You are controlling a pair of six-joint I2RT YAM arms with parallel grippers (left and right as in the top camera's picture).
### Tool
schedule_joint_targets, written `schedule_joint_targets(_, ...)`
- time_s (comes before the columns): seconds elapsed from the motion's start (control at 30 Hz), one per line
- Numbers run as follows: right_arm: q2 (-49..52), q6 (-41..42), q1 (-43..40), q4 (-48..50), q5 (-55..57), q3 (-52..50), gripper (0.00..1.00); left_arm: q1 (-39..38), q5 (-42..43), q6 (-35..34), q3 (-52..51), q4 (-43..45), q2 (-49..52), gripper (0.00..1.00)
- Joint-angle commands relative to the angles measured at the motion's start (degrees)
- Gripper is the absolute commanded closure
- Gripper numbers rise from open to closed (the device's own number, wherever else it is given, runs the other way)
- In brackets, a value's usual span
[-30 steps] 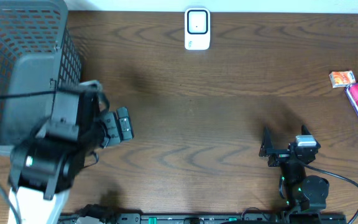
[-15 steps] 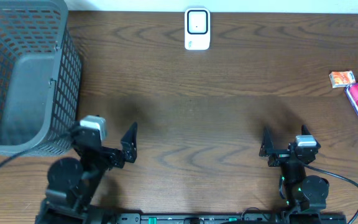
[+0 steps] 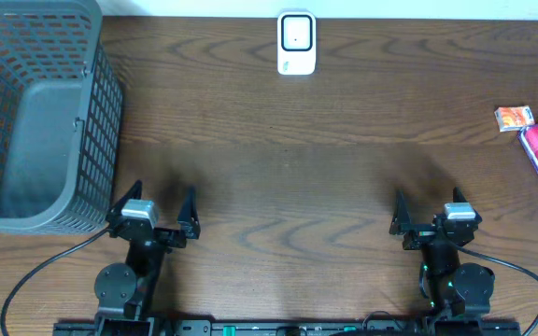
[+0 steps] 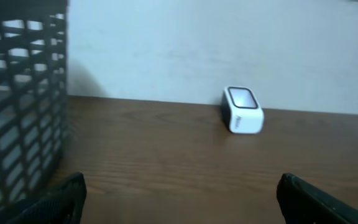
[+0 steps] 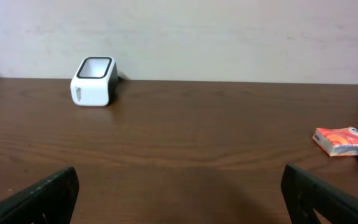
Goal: Scan the item barcode
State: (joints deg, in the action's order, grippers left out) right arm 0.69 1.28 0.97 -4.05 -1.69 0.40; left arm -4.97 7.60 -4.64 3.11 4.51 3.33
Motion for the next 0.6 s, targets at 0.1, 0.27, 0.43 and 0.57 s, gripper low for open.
schedule_joint_targets(0.1,-0.4,0.6,-0.7,-0.2,-0.2,-0.1,0.01,4.2,-0.9,-0.8,-1.4,0.8,-2.9,0.02)
schedule_joint_targets(0.27,-0.4,0.6,-0.7,-0.2,-0.2,-0.1,0.01,5.0,-2.6,-0.7,-2.9,2.3,-3.3,0.02)
schedule_joint_targets(0.43,-0.4,0.6,-0.7,-0.2,-0.2,-0.1,0.01,5.0,-3.3,-0.7,-2.9,2.1,-3.3,0.02)
schedule_joint_targets(0.57,-0.4,0.6,-0.7,-0.2,-0.2,-0.1,0.01,5.0,-6.3,-0.8,-2.9,-0.2,-3.3,0.02)
